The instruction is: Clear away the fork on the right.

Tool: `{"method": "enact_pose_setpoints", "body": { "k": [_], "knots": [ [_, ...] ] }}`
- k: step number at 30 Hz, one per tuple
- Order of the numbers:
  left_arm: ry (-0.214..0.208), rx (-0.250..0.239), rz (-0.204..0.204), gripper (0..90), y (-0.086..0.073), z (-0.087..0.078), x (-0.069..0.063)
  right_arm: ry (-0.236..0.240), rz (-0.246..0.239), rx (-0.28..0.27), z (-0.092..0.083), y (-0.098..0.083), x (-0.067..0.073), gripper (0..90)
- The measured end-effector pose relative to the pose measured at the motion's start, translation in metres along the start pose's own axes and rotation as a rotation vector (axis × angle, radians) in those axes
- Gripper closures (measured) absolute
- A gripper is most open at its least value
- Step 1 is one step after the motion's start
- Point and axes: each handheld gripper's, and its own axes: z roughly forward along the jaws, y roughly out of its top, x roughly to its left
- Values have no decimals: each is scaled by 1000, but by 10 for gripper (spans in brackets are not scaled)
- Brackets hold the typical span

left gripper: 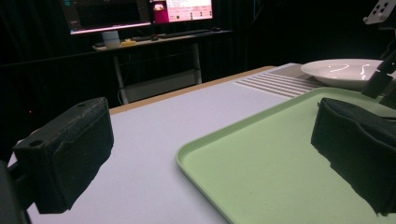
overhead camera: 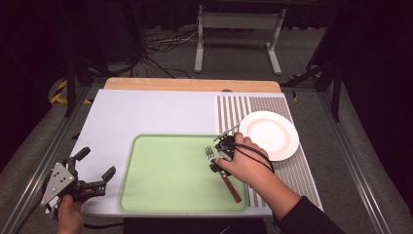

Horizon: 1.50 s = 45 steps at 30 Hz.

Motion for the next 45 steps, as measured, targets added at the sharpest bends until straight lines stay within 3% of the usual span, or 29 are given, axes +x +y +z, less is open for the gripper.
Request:
{"method": "enact_pose_setpoints", "body": {
  "k": [2, 5, 6, 7, 10, 12, 13, 15, 17, 24, 37, 45],
  "knots": [
    [0, 0, 3, 0, 0, 0, 0, 22, -42, -35, 1, 0, -2, 298],
    [2, 0, 3, 0, 0, 0, 0, 56, -129, -84, -1, 2, -3, 388],
    [2, 0, 3, 0, 0, 0, 0, 56, -129, -84, -1, 2, -3, 388],
    [2, 1, 1, 0, 0, 0, 0, 69, -167, -134, -2, 2, -4, 450],
    [2, 0, 1, 0, 0, 0, 0, 90, -228, -177, -3, 1, -6, 651],
    [2, 0, 0, 0, 0, 0, 0, 104, -266, -187, -2, 1, -8, 739],
    [2, 0, 0, 0, 0, 0, 0, 104, -266, -187, -2, 1, -8, 739],
    [2, 0, 1, 0, 0, 0, 0, 109, -284, -190, 1, 0, -10, 853],
    [3, 0, 4, 0, 0, 0, 0, 113, -290, -181, 4, -1, -10, 899],
    [2, 1, 1, 0, 0, 1, 0, 122, -323, -173, 14, -2, -9, 900],
    [3, 2, 0, 0, 0, 1, 0, 125, -326, -115, 31, -6, -9, 900],
    [4, 1, 1, 0, 0, 1, 0, 118, -332, -111, 32, -6, -10, 900]
  ]
}}
